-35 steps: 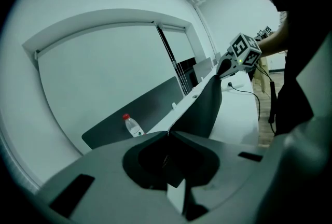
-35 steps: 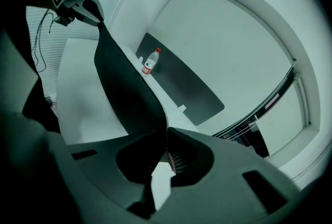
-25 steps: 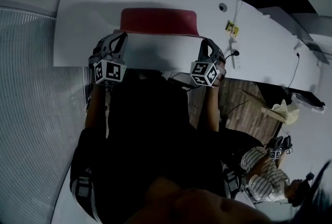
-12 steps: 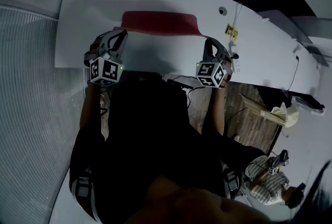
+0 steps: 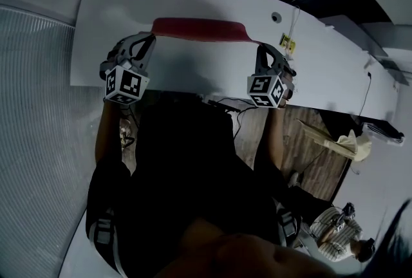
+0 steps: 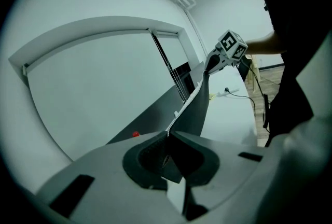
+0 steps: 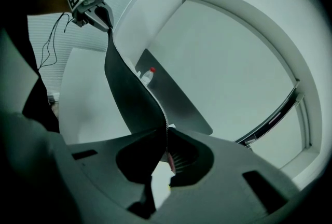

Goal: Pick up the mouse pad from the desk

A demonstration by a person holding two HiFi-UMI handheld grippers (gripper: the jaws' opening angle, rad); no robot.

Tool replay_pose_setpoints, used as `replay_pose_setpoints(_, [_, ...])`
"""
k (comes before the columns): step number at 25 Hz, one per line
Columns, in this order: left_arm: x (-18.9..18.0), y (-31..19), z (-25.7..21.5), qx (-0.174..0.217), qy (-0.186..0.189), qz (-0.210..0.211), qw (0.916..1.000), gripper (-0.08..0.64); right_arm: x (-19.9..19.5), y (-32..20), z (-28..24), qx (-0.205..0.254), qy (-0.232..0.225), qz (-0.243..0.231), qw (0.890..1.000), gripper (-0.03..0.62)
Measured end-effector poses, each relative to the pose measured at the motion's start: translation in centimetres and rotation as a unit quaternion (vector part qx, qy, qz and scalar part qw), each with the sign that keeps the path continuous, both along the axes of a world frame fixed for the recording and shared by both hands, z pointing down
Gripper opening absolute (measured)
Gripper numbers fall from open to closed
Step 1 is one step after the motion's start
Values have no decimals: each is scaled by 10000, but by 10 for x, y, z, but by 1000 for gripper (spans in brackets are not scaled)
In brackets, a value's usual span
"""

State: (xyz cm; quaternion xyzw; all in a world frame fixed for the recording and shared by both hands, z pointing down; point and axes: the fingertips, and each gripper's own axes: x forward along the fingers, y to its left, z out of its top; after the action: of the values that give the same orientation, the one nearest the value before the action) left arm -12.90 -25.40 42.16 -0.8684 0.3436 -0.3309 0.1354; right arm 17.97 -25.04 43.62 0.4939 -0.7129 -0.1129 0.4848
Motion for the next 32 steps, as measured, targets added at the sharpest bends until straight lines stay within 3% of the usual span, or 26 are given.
replay_pose_setpoints(12, [4,-1,-51,196,159,140,9996,12,2,0,-45,159,-162,-128,9997,12])
replay_pose_setpoints(25, [2,16,-74,67,332,163,9993,12,0,19,-71,90,-186,-224,9995,14])
replay_pose_setpoints(32, [-1,23,-93,266,383,159,9988,12,0,26,-92,256,-213,-259,9991,14])
